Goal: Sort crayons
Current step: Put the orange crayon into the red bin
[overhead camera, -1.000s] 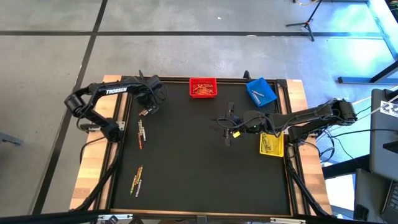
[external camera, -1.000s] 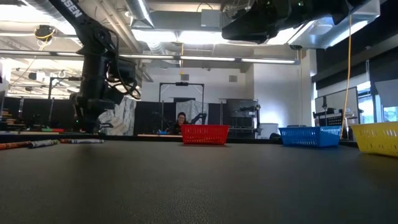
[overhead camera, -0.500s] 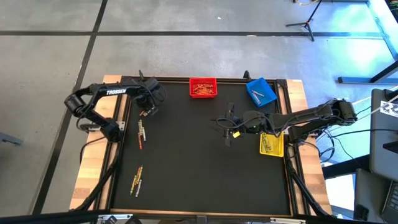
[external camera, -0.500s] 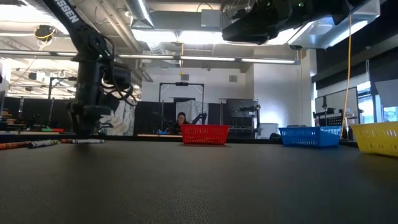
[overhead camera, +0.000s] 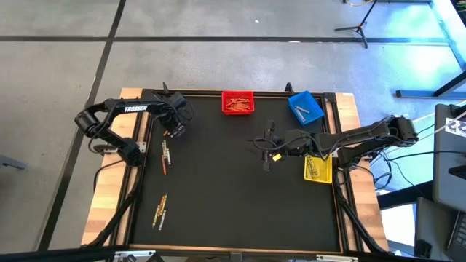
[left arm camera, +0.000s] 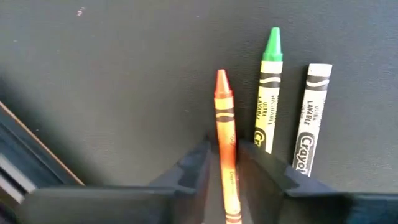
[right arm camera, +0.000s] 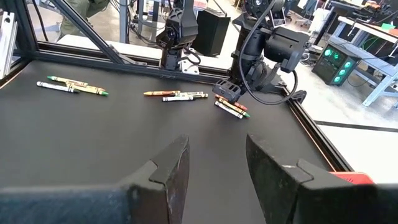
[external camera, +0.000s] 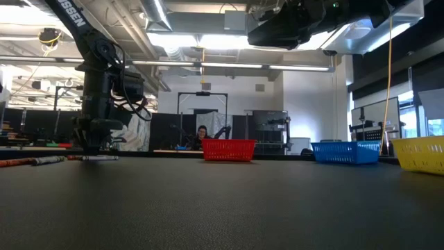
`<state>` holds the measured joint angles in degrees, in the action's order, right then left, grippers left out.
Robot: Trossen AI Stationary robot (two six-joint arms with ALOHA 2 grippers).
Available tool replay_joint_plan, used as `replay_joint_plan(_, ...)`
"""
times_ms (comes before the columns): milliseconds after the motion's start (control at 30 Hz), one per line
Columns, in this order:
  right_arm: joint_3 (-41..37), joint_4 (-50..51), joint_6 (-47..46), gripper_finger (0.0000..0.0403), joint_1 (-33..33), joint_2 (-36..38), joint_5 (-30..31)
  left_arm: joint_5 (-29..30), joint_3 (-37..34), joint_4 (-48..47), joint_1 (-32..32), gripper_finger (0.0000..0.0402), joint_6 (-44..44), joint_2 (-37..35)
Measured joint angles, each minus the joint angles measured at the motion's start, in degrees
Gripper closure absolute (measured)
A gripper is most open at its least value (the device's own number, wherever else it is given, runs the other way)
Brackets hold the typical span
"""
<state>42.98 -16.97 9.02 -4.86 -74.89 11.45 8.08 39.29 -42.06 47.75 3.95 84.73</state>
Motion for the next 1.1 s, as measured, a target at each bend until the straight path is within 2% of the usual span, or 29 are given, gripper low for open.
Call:
replay_joint_plan(200,0.0,0.1,-0.1,0.0247,0.0,0.0,-0.5,-0.4,0.6,-0.9,-0.1,0.0391,-0.2,-0.1)
replay_joint_plan(367,0.0,1.0,-0.3,0.0247,0.0,0.0,-0.5,1.6,2.0,-1.5,-1.0,0.0385,-0.2,-4.5)
replay_joint_plan(533,0.0,2.2,-2.6,0.0243,0.0,0.0,-0.5,3.4,2.7,-1.0,-4.7,0.0385,0.4,-14.0)
replay_joint_plan(633,0.0,2.1,-2.9,0.0226,0.0,0.0,-0.5,3.4,2.7,1.2,-8.3,0.0388,0.9,-20.3)
replay_joint_plan(733,0.0,2.1,-2.9,0.0196,0.0,0.0,-0.5,3.3,2.7,6.1,-13.3,0.0389,1.0,-25.6)
replay_joint_plan(867,0.0,1.2,-2.6,0.0164,0.0,0.0,-0.5,3.1,0.1,18.0,-21.0,0.0389,0.2,-30.0)
replay_joint_plan(1000,0.0,0.0,-2.6,0.0153,0.0,0.0,-0.5,2.3,-3.6,31.3,-28.6,0.0389,-1.1,-30.9)
replay_joint_plan(1100,0.0,-0.7,-2.5,0.0153,0.0,0.0,-0.5,-1.4,-7.2,43.9,-33.7,0.039,-1.1,-30.2)
